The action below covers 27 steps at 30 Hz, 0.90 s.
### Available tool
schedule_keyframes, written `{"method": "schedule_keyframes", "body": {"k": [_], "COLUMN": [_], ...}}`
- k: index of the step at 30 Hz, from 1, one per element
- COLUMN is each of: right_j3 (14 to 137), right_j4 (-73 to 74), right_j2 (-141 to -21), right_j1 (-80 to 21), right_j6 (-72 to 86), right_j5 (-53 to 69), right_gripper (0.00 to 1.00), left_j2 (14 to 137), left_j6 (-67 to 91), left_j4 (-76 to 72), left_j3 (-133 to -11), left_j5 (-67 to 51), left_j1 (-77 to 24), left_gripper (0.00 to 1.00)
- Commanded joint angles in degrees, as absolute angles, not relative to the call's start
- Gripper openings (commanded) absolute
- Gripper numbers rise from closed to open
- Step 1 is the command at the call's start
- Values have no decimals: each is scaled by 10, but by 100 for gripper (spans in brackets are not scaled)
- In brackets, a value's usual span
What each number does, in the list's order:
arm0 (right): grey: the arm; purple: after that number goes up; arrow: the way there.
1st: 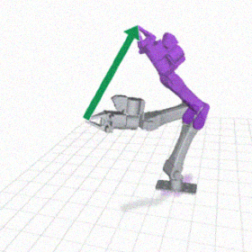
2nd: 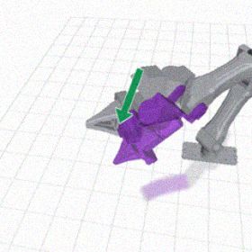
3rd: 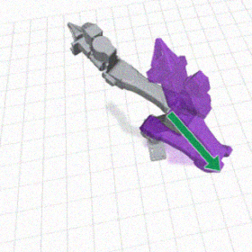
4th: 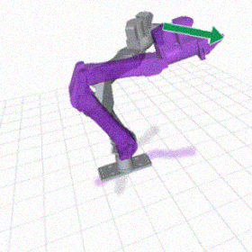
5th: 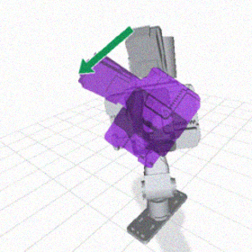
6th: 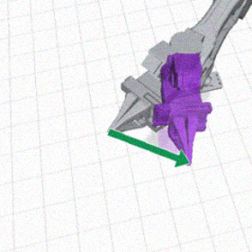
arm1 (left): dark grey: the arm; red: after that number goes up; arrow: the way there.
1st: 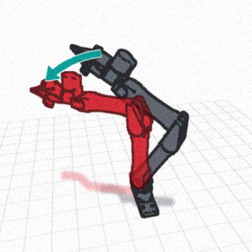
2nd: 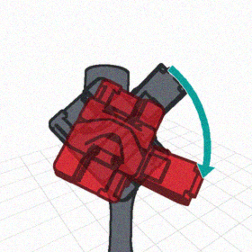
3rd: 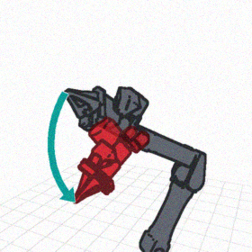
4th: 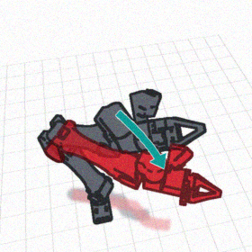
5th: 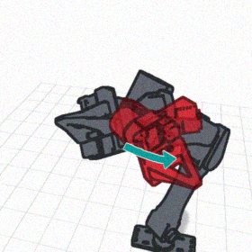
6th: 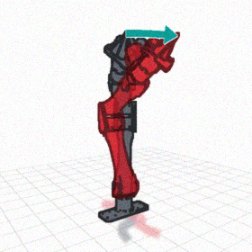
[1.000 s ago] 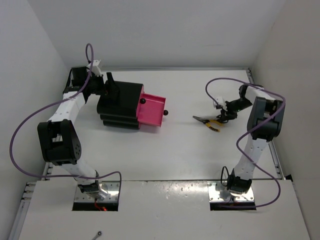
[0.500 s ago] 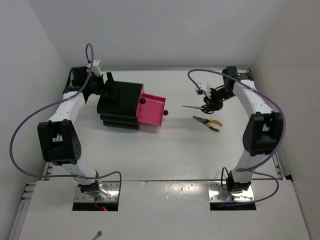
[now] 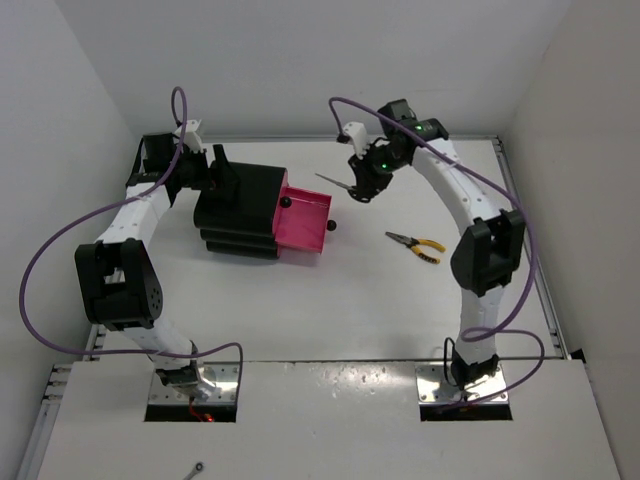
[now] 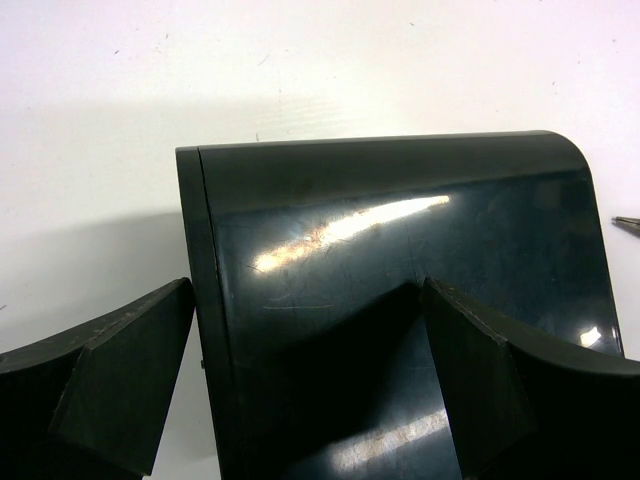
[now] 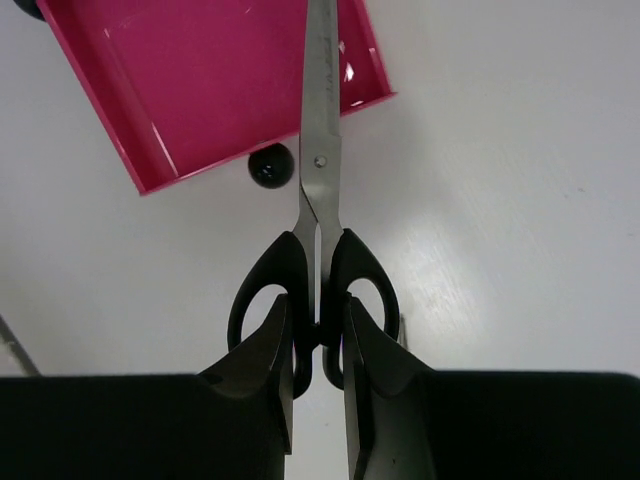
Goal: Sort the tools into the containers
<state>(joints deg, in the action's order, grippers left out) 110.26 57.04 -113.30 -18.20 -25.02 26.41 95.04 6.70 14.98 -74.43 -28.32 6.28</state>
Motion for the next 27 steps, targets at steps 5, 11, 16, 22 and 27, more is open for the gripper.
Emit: {"method": "schedule_keyframes", "body": {"k": [5, 11, 16, 22, 27], "right_j3": [1186, 1204, 1223, 1288, 1295], "right_j4": [653, 659, 667, 693, 673], "right_j2": [-1186, -1206, -1230, -1292, -1298], "right_j1": [-243, -278, -295, -314, -324], "right_j6": [-195, -195, -175, -131, -106], "right_j5": [207, 179, 179, 185, 199], "right_gripper": [0, 0, 0, 0, 0], "left_j2": [1001, 1001, 1001, 1006, 1006], "left_j6": [23, 23, 23, 23, 23], "left_j4": [265, 265, 265, 265, 265], "left_j3": [-708, -708, -708, -708, -708], "left_j5": [-252, -252, -252, -252, -252], "left_j1": [39, 39, 39, 39, 39], "left_gripper": [100, 100, 100, 100, 100]}}
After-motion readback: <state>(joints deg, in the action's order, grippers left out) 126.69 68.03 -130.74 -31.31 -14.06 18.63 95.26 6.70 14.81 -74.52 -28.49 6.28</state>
